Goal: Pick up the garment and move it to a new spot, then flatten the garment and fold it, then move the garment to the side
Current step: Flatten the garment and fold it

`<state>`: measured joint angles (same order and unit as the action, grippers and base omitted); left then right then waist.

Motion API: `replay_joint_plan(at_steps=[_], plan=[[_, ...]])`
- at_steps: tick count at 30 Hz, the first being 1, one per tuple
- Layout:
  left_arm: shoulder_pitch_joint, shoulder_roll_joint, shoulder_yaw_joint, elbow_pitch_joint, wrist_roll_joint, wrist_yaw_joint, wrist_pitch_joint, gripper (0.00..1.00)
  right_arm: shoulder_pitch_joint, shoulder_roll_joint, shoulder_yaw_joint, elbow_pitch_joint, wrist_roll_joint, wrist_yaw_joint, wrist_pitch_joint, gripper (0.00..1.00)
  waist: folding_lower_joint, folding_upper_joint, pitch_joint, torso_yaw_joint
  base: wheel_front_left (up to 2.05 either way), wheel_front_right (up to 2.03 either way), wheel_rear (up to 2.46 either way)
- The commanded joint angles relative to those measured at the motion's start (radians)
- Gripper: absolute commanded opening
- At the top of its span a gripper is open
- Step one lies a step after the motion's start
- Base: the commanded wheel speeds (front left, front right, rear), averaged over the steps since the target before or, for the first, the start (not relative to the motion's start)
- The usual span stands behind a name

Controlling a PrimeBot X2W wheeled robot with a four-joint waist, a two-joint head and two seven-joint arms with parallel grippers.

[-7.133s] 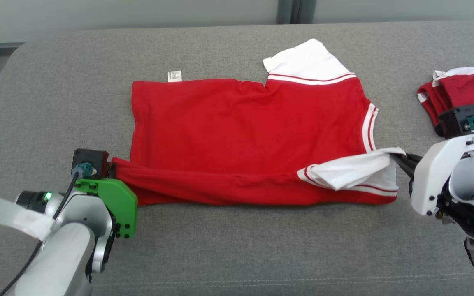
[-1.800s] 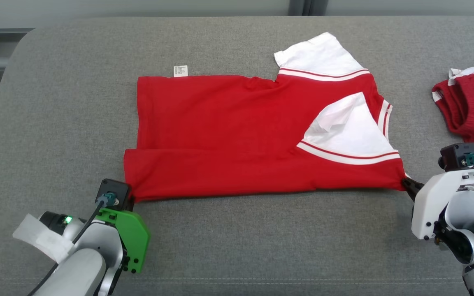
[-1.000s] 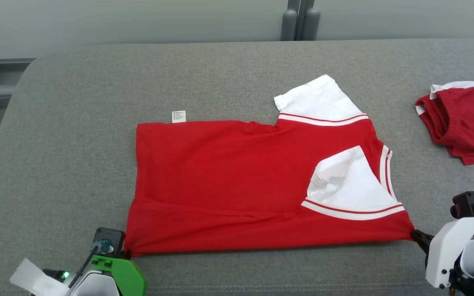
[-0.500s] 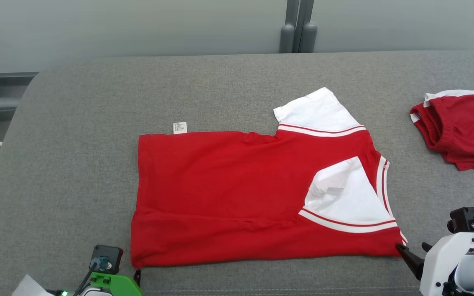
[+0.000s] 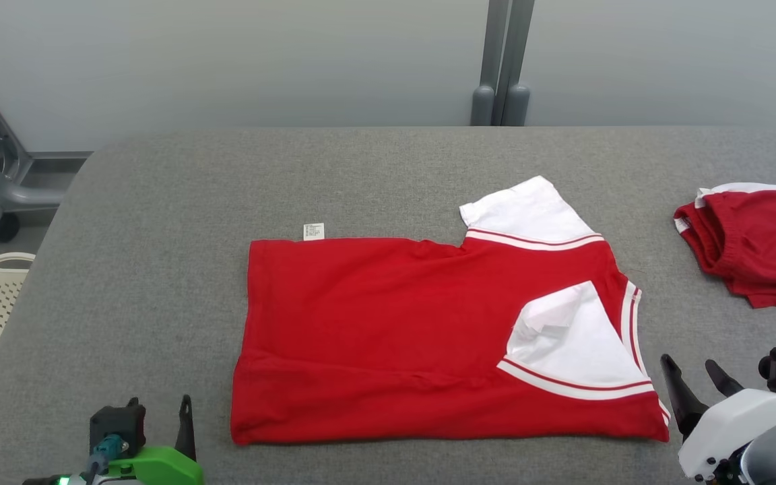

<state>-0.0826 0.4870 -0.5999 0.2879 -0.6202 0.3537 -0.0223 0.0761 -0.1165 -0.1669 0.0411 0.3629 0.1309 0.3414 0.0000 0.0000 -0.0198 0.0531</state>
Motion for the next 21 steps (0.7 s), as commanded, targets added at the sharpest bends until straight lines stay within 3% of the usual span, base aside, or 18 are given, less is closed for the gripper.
replay_joint_plan(at_steps=[1,7,15,17,21], plan=[[0.012,-0.003,0.01,-0.006,-0.001,0.009,-0.021,1.0,-0.006,0.003,-0.002,-0.001,-0.007,0.0,-0.024,1.0,0.0,0.0,-0.011,0.008,0.0,0.0,0.0],[0.013,-0.036,0.083,-0.039,-0.017,0.047,-0.162,1.0,-0.029,0.055,-0.022,0.036,-0.014,0.0,-0.164,1.0,0.0,0.0,-0.032,0.015,0.0,0.0,0.0],[0.037,-0.096,0.163,-0.09,-0.111,-0.019,-0.224,1.0,-0.056,0.064,0.04,0.105,0.038,0.0,-0.298,1.0,0.0,0.0,-0.06,0.016,0.0,0.0,0.0],[0.047,-0.099,0.177,-0.088,-0.131,-0.053,-0.23,1.0,-0.064,0.065,0.073,0.125,0.045,0.0,-0.332,1.0,0.0,0.0,-0.073,0.016,0.0,0.0,0.0],[0.068,-0.09,0.189,-0.092,-0.132,-0.074,-0.234,1.0,-0.07,0.065,0.114,0.141,0.045,0.0,-0.361,1.0,0.0,0.0,-0.087,0.017,0.0,0.0,0.0]])
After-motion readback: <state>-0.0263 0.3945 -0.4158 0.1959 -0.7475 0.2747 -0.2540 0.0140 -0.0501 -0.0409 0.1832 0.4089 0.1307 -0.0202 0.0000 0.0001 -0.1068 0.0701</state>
